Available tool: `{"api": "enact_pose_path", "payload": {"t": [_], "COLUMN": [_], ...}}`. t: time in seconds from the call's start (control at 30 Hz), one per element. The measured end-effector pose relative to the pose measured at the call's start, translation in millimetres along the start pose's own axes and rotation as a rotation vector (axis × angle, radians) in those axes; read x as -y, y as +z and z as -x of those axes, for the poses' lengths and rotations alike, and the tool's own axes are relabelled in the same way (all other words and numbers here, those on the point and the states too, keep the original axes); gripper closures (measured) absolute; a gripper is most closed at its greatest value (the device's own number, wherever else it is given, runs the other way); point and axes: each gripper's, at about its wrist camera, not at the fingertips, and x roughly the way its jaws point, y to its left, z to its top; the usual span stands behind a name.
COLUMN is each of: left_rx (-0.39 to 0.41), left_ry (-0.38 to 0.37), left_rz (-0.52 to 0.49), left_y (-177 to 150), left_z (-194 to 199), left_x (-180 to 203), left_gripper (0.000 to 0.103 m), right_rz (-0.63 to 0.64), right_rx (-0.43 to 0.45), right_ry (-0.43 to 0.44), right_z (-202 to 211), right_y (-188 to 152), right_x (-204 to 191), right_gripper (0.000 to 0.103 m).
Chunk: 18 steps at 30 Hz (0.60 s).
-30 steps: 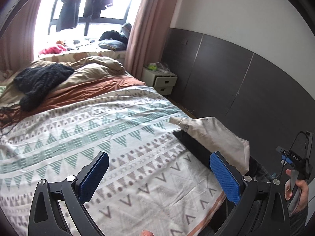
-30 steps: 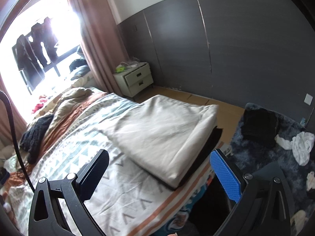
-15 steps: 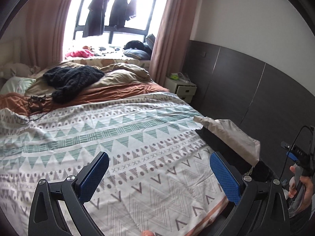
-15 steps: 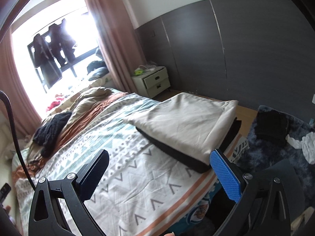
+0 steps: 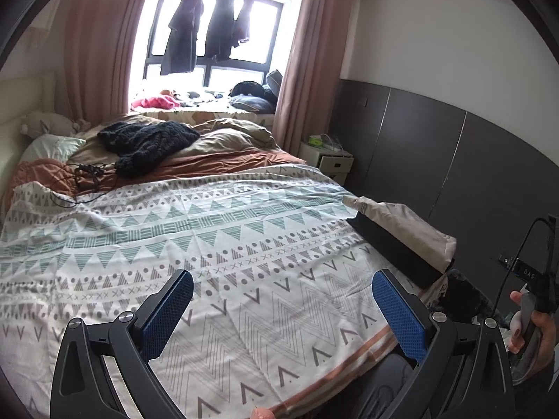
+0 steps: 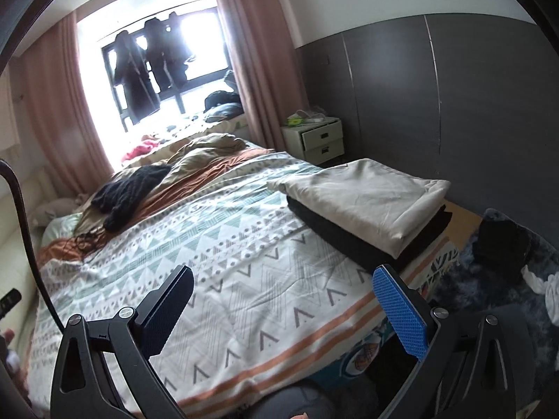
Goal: Fold large clothes
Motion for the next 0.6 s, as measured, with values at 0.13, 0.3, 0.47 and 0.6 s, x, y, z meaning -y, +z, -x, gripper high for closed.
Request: {"api": "enact_pose_path", "payload": {"t": [0.13,0.3,0.47,0.6], "left_rx": [0.016,0.047,0.073,0.075], "left_ry": [0.01,-0.007,0.008,0.017], "left_rz": [-0.031,-0.023,-0.009,-0.023], "left_y": [-13,-29,-46,-57], "left_z": [26,59,82,95], "left_x": [5,6,5,10], "left_gripper": [0.0,0.0,0.0,0.0], "right_rz": [0.019,0.052,0.09,0.104], "right_rx": [0.002,0.015,0.016,0.021], "right_ry": [0.036,0.072,0.101,0.117], "right_z": [20,48,71,86], "right_y": [-16,-36,-52,-61], "right_x": [-6,-14,-17,-14], "right_gripper": [0.0,0.0,0.0,0.0]}}
